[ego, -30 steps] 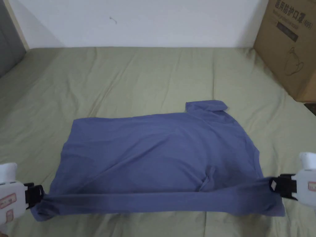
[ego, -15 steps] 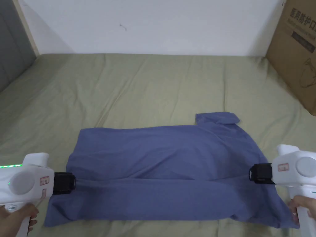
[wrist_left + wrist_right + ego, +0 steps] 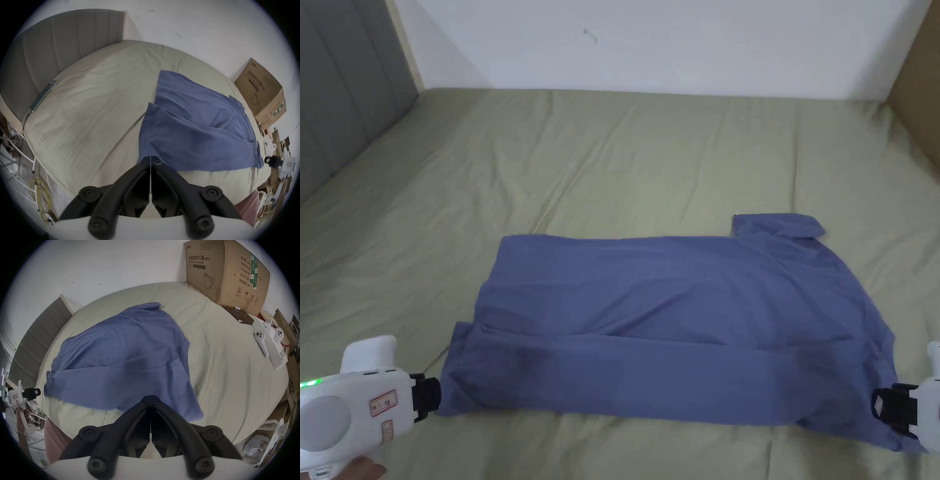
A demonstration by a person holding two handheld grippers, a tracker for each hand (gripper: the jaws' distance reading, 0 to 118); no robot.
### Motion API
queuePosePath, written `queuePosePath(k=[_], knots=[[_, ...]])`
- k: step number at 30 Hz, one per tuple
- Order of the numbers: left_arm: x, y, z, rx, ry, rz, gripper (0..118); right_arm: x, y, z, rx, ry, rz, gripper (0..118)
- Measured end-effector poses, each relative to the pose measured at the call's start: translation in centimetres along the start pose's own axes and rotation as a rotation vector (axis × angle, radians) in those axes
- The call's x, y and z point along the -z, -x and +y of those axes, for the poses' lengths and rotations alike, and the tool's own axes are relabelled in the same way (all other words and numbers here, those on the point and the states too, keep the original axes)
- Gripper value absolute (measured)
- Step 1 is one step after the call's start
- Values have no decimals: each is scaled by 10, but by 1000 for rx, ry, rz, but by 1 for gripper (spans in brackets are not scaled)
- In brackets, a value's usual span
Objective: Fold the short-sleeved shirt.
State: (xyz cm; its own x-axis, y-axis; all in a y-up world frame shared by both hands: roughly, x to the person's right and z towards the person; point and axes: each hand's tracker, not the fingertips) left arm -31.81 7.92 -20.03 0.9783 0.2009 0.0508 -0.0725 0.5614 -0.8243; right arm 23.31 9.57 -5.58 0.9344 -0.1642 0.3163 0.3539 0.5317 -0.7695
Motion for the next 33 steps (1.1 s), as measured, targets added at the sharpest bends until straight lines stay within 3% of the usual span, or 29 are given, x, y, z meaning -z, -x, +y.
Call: queuePosePath(k=[1,2,3,4,6,9,10,11,12,13,14,15,16,20,21,23,24,26,29,31,33], knots=[[3,1,1,-17,-3,-27,13,0,-1,-1,15,7,0,0],[8,0,3,-19,9,-40,46,0,-3,-3,29,9,5,0],[14,-1,3,-14,48,-49,69,-1,-4,-5,34,8,11,0],[24,-4,1,3,85,-42,83,-1,-5,-5,36,9,8,0],[37,-9,-4,43,138,-1,78,-1,-7,-9,36,16,2,0],[52,-13,-13,148,121,79,57,-1,-12,-15,38,28,-7,0],[52,-7,-14,120,108,37,46,-1,-14,-17,43,34,-9,0],[46,-5,-11,128,82,30,8,-2,-16,-19,45,36,-13,1],[42,-4,-9,145,43,22,3,-2,-18,-20,43,38,-21,12],[40,-1,-5,134,55,26,3,-1,-19,-20,34,52,-38,37],[30,-3,-4,121,93,-5,3,0,-21,-19,25,57,-45,78],[28,-3,-3,130,78,-6,3,2,-23,-19,19,59,-51,94],[27,-4,-2,137,81,-8,3,3,-25,-18,15,57,-60,95],[23,-10,-1,154,78,3,3,24,-42,-10,25,60,-82,93],[24,-11,-1,160,80,7,3,32,-47,-10,44,78,-68,86],[23,-12,-3,167,79,12,3,53,-56,-15,90,135,-42,47],[24,-12,-3,166,82,13,3,61,-57,-19,87,170,-43,46],[23,-11,-2,163,86,12,3,55,-52,-21,66,128,-57,35],[17,-14,3,179,90,15,3,29,-42,-11,68,82,-26,9],[13,-13,6,206,92,17,3,24,-35,-5,-17,59,-63,9],[6,-14,8,224,86,14,3,15,-34,0,-27,83,-44,9]])
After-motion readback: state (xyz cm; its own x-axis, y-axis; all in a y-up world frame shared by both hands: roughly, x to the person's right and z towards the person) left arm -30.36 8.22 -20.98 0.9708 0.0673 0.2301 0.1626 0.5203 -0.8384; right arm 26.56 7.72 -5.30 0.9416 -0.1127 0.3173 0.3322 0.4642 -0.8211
